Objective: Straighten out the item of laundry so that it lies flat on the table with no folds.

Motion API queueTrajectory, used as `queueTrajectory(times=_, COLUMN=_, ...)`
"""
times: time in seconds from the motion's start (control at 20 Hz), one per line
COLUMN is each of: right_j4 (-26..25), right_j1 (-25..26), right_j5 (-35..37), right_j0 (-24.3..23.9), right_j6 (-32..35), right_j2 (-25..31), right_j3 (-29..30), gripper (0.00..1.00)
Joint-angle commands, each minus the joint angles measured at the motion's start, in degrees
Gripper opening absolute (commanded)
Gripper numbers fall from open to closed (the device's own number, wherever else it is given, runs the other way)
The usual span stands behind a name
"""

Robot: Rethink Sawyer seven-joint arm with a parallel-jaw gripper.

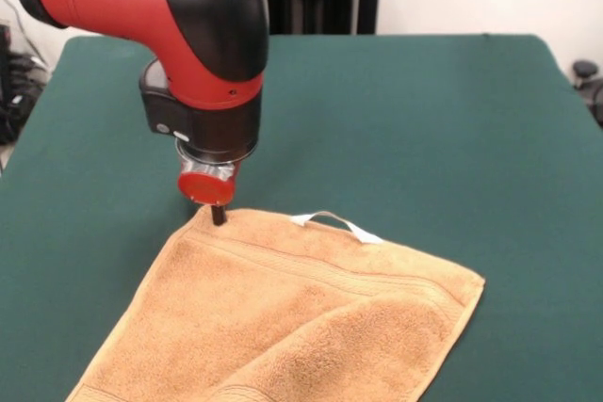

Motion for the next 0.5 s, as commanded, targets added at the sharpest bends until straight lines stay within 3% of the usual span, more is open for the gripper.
queueTrajectory(times=0.05, right_j4=-6.8, right_j1=18.4, right_j5=-22.6, right_j0=-4.0, right_j6=15.7, right_j2=1.5, right_j3=3.8, gripper=0.0)
queueTrajectory(times=0.5, right_j4=-6.2, right_j1=18.4, right_j5=-20.0, right_j0=-4.0, right_j6=15.1, right_j2=1.6, right_j3=3.3, gripper=0.0)
